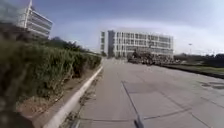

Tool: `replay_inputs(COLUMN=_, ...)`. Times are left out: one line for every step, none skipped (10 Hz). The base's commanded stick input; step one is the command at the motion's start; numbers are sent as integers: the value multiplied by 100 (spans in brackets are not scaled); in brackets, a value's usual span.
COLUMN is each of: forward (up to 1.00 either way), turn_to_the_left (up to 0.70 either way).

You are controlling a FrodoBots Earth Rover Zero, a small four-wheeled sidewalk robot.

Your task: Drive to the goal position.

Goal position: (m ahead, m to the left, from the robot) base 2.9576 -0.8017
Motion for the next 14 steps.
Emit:
replay_inputs(forward=70, turn_to_the_left=0)
replay_inputs(forward=70, turn_to_the_left=0)
replay_inputs(forward=70, turn_to_the_left=0)
replay_inputs(forward=70, turn_to_the_left=0)
replay_inputs(forward=70, turn_to_the_left=0)
replay_inputs(forward=70, turn_to_the_left=-22)
replay_inputs(forward=70, turn_to_the_left=-24)
replay_inputs(forward=70, turn_to_the_left=0)
replay_inputs(forward=70, turn_to_the_left=1)
replay_inputs(forward=70, turn_to_the_left=0)
replay_inputs(forward=70, turn_to_the_left=0)
replay_inputs(forward=70, turn_to_the_left=0)
replay_inputs(forward=70, turn_to_the_left=0)
replay_inputs(forward=70, turn_to_the_left=0)
